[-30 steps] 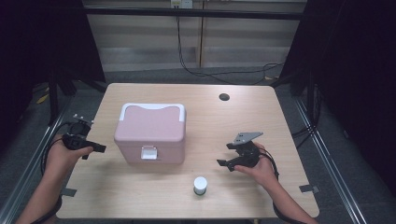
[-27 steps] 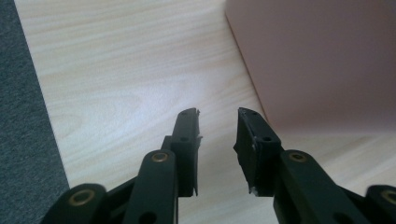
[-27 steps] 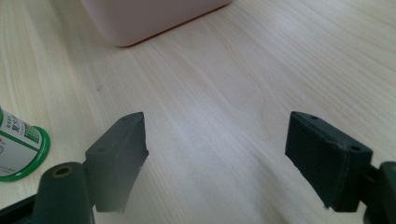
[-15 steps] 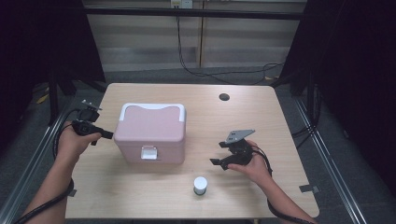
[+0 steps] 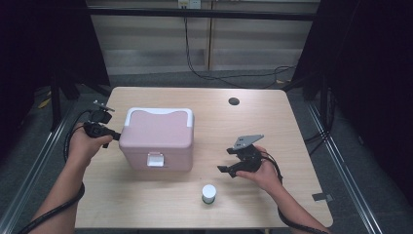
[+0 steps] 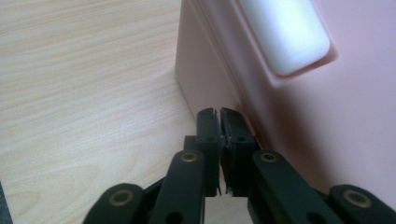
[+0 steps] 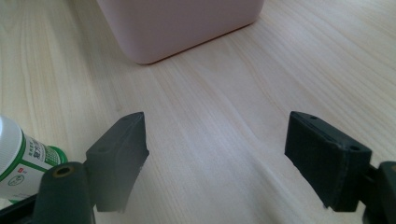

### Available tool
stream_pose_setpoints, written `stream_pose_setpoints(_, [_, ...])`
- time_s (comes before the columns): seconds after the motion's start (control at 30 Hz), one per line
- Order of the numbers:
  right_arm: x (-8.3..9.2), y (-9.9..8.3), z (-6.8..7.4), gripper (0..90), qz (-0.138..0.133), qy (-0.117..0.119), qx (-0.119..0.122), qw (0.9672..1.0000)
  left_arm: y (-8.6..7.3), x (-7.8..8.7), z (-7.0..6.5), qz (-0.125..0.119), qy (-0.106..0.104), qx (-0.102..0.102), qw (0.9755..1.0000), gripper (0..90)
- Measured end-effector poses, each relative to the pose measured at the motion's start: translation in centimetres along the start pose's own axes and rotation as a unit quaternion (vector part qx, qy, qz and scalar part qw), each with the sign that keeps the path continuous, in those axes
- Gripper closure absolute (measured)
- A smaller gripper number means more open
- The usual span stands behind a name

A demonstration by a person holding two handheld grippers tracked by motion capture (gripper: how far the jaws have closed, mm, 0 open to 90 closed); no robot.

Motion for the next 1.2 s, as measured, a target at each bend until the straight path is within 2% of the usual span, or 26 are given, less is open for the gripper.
stream_pose_setpoints(0.17, [-0.1,0.3,0.1,20.3,0.002,0.002,0.004,1.0,0.2,-0.1,-0.6,0.001,0.0,0.005,1.0,90.0])
stream_pose_setpoints(0.33, [-0.2,0.2,0.3,20.3,0.004,0.004,0.01,0.9999,0.8,-0.1,-2.0,-0.002,-0.013,-0.01,0.9999,90.0])
stream_pose_setpoints(0.67, [0.3,0.4,0.2,20.3,-0.014,0.008,0.002,0.9999,1.7,-0.3,-4.0,-0.003,-0.026,-0.019,0.9995,90.0])
stream_pose_setpoints(0.93, [0.0,0.4,0.5,20.6,-0.011,0.013,0.004,0.9998,2.0,-0.4,-5.0,-0.004,-0.031,-0.02,0.9993,90.0])
stream_pose_setpoints(1.2, [0.1,0.6,0.8,21.5,-0.021,0.018,0.004,0.9996,2.5,-0.7,-6.0,-0.009,-0.033,-0.025,0.9991,90.0])
Point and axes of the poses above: each handheld gripper's, and its own axes: x roughly backward along the jaws, y roughly out of its top, z roughly to its left, the point moved 9 cm from there along -x, roughly forward along the jaws, and after that the axes turned 13 degrees about y, right-handed, at the moved point
